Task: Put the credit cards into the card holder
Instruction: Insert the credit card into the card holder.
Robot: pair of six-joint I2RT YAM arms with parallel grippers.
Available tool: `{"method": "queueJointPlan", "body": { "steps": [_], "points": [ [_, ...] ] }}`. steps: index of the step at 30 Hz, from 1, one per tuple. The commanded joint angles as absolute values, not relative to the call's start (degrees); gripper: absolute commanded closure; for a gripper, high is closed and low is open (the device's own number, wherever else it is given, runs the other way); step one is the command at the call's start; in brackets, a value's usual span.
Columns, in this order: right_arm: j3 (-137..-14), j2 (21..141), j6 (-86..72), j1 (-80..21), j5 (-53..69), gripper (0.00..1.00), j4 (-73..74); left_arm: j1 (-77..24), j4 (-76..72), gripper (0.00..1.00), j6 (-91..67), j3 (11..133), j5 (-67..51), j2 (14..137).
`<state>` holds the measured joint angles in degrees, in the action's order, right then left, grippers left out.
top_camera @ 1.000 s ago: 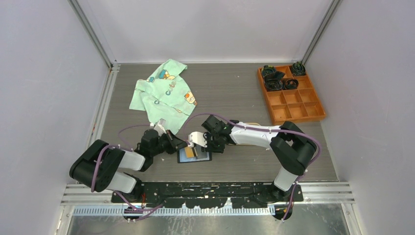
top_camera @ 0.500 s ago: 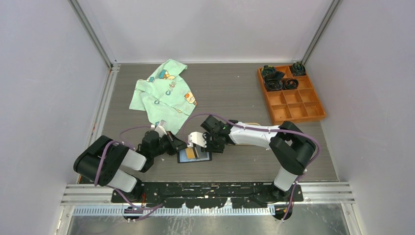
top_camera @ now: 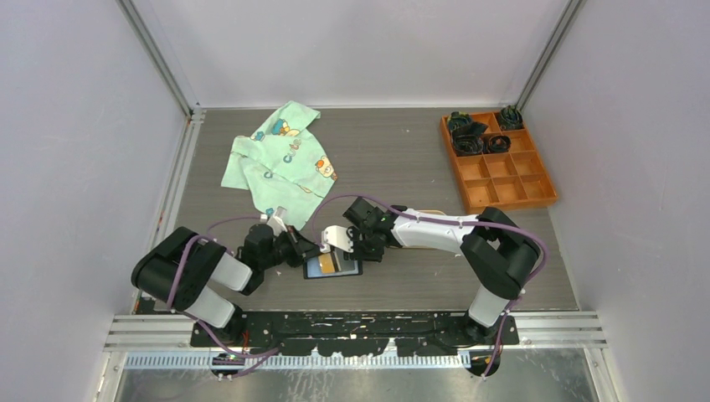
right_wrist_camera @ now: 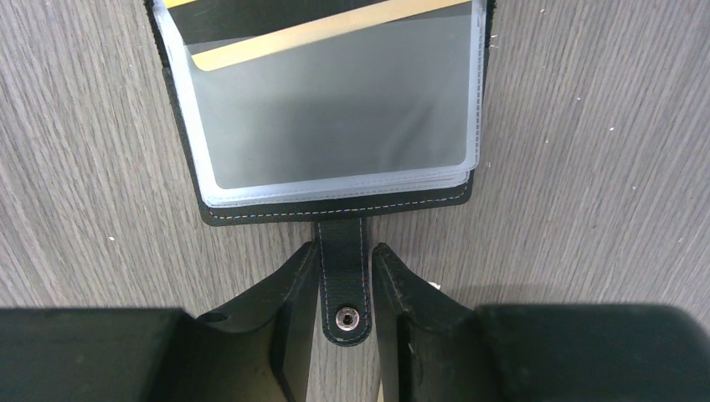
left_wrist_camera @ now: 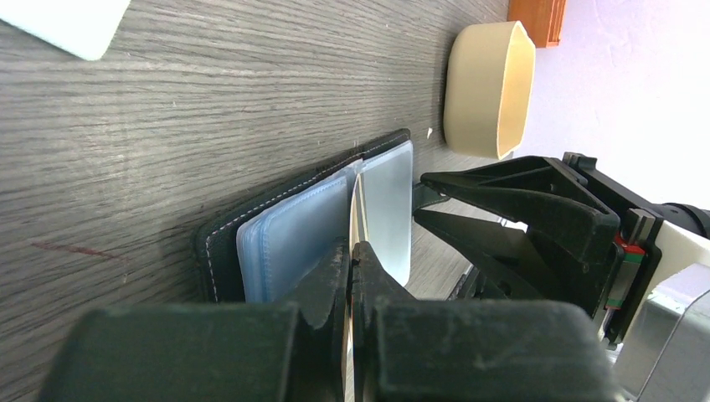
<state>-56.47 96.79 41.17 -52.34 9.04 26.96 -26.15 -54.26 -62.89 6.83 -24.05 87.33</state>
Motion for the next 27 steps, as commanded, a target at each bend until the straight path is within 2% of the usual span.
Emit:
{"method": "queueJointPlan", "body": {
  "steps": [1,19,27],
  "points": [
    [-57.4,98.1,40.5,-52.6,8.5,0.65,26.7,-26.8,-57.7,1.0,-62.4,7.1,-25.1,89.4],
    [-57.6,98.3,40.0,-52.9,8.3,0.64,26.4,-26.9,-62.3,0.98,-64.4,7.1,-25.8,94.6],
    [-58.3,97.5,38.2,-52.9,9.2,0.6,26.4,-26.9,-63.9,0.97,-64.8,7.7,-26.4,96.6]
  ]
}}
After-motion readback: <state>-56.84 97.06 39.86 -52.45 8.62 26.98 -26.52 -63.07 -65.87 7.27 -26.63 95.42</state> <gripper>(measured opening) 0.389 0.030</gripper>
